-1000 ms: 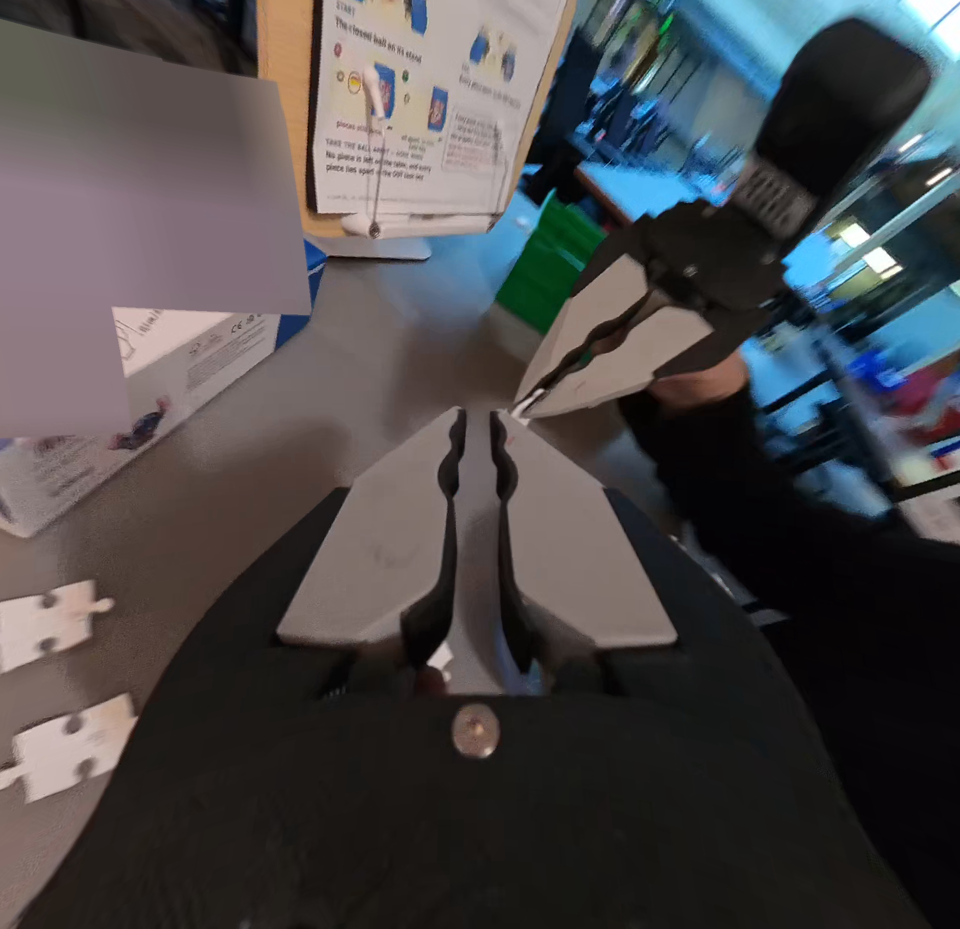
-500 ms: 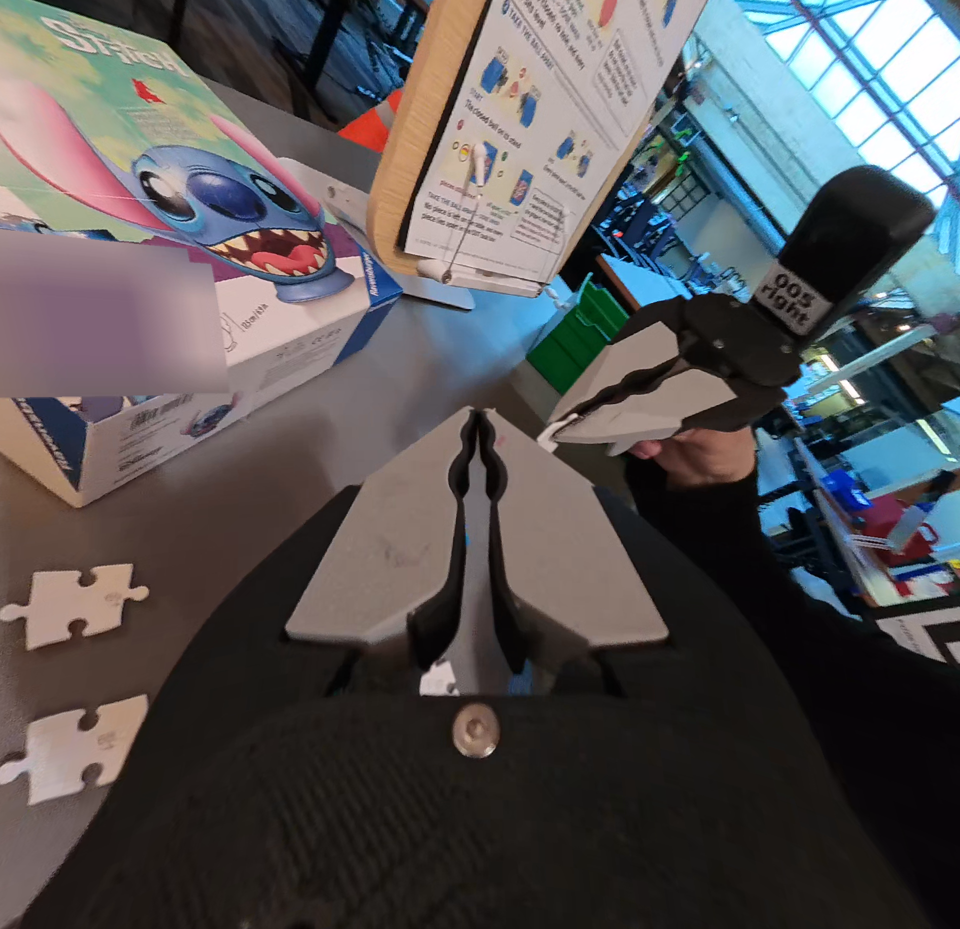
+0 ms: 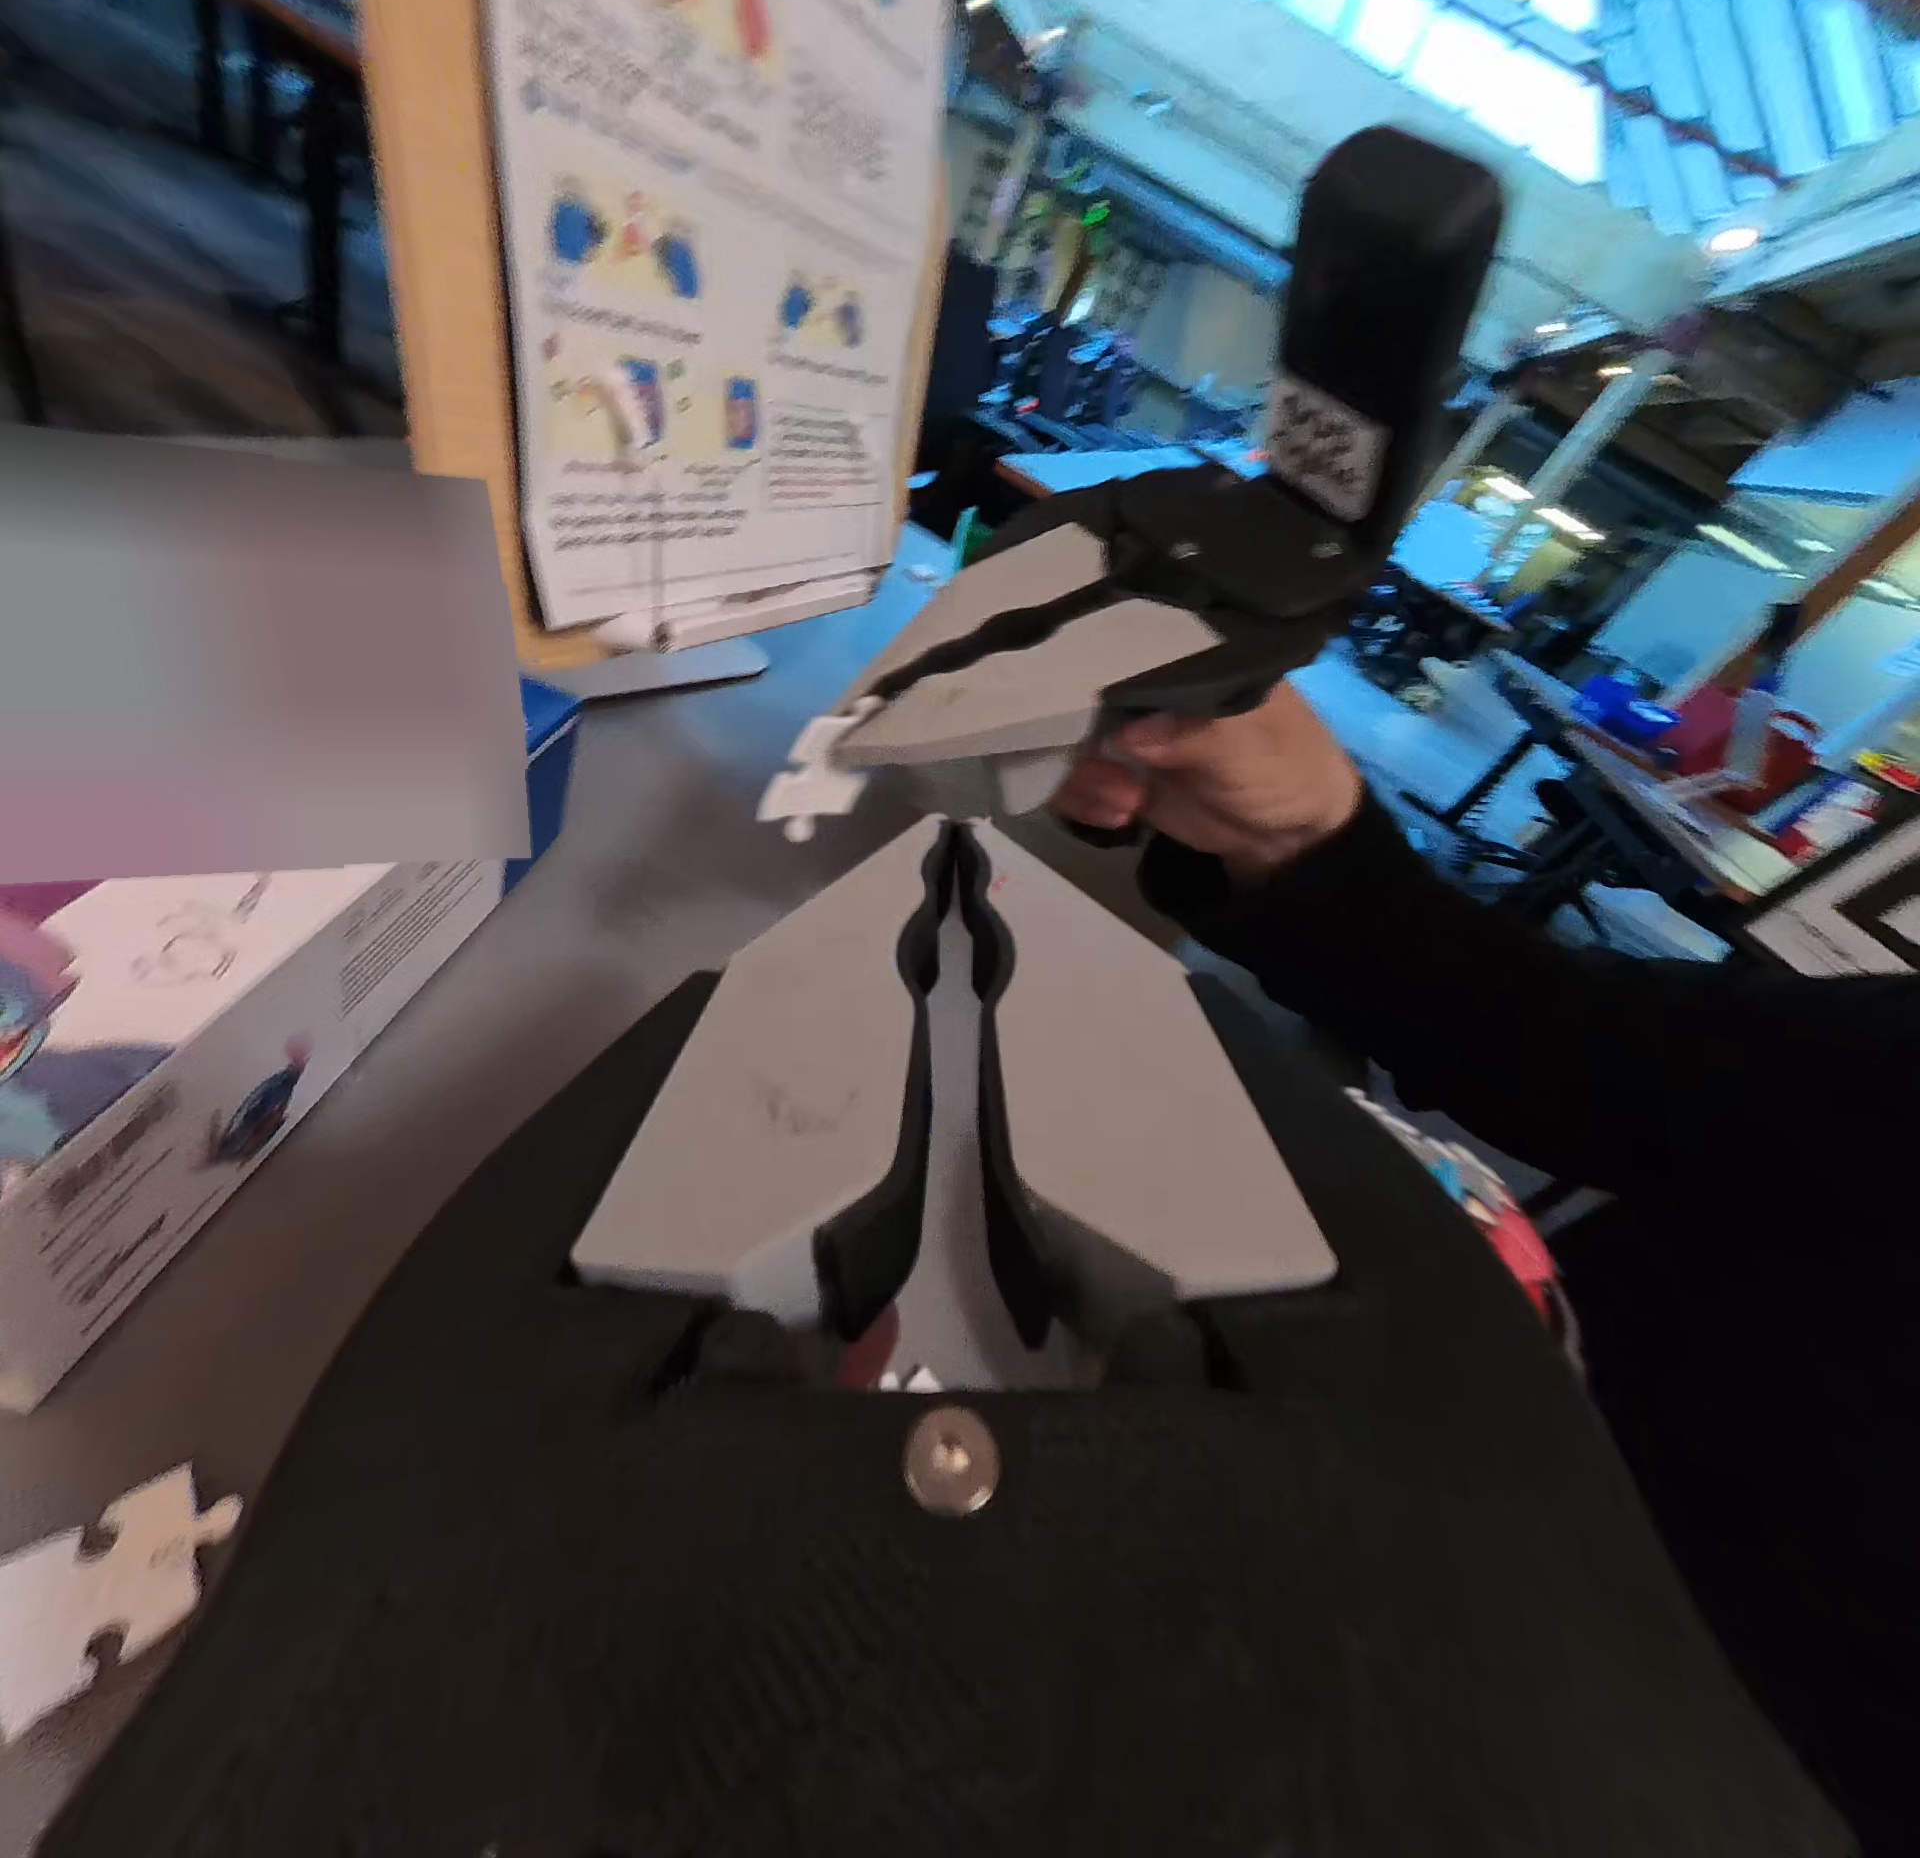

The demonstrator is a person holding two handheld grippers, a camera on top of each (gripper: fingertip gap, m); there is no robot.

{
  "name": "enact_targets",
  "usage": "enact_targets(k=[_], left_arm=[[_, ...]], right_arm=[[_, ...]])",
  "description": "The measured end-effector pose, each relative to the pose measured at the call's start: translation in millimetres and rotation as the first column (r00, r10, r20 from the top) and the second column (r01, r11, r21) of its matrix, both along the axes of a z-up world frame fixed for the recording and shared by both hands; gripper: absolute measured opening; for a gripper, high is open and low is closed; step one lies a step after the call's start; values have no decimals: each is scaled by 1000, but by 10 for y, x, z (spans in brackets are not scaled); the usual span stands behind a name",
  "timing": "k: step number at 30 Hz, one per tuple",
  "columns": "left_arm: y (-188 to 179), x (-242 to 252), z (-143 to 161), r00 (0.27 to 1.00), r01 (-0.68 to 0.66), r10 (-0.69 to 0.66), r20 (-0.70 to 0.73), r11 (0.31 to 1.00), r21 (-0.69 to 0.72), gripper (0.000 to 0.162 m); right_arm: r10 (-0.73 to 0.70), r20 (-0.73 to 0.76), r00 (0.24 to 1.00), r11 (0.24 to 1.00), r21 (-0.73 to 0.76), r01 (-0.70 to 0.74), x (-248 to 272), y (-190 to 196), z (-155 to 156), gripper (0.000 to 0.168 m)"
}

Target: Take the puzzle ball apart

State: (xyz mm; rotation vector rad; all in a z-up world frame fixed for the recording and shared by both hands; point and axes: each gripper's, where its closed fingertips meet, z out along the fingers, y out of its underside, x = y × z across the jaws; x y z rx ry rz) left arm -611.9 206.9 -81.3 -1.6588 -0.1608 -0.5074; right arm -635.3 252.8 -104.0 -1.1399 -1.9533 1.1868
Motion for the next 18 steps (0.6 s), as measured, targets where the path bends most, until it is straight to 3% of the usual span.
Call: enact_targets(k=[2, 4, 7, 11, 18], left_arm=[[-22, 20, 178, 1000, 19, -18, -11, 996, 89, 0], [-20, -46, 281, 995, -11, 22, -93, 994, 111, 8], [5, -55, 323, 963, -9, 21, -268, 999, 48, 25], [88, 8, 207, 886, -4, -23, -463, 998, -56, 25], [137, 105, 45, 892, 49, -92, -443, 993, -108, 25]], right_arm=[[-19, -24, 1000, 1000, -24, 18, -13, -1, 44, 4], [51, -15, 999, 996, -74, -52, 39, -116, 82, 0], [180, 3, 984, 978, -111, -179, 164, -255, 123, 0], [224, -7, 975, 972, -77, -224, 234, -283, 166, 0], [318, -20, 948, 935, -160, -317, 377, -426, 267, 0]])
